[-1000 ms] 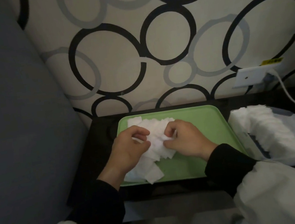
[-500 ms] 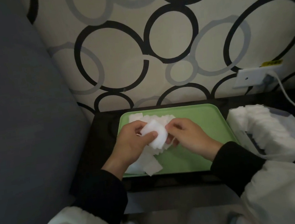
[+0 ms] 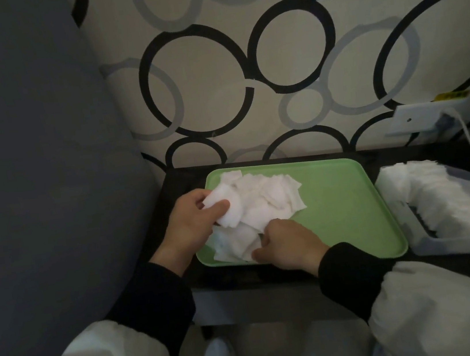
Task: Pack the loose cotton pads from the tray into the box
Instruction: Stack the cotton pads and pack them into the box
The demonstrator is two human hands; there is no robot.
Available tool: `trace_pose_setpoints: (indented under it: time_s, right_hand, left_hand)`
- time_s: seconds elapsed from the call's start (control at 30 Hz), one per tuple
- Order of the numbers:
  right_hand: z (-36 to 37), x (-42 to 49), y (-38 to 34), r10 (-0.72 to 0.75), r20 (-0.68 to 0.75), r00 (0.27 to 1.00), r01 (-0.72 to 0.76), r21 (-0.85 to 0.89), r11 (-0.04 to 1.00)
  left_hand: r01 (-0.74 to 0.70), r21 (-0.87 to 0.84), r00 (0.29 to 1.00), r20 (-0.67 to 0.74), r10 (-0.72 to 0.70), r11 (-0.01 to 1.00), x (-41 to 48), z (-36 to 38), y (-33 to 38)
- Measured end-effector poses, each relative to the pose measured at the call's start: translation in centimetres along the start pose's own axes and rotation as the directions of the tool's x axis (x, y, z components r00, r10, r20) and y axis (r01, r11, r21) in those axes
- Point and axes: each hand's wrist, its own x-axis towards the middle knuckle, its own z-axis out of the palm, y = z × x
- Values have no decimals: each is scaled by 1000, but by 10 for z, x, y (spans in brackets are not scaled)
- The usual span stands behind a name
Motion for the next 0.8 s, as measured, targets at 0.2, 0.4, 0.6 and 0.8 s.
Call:
trace_pose_setpoints:
  time_s: [0.2,0.4,0.6,0.8]
  right_hand:
    - [-19,4,4,56,-20,998,-52,163,985]
    - [-46,2,37,108,111,988,-137,301,944]
    - [-72,-11,48,42,-41,998,-10,586,810]
    - [-85,-22,39,-156,-66,986,135,861,491]
  left_hand:
    - [-5,-16,1000,12,5,1000,0,-3,0]
    - [88,-150,994,74,-78,985,-1,2,5]
    - [153,-242,982,147,-120,958,-6,21,13]
    - [171,-245,973,197,-124,954,-10,45,19]
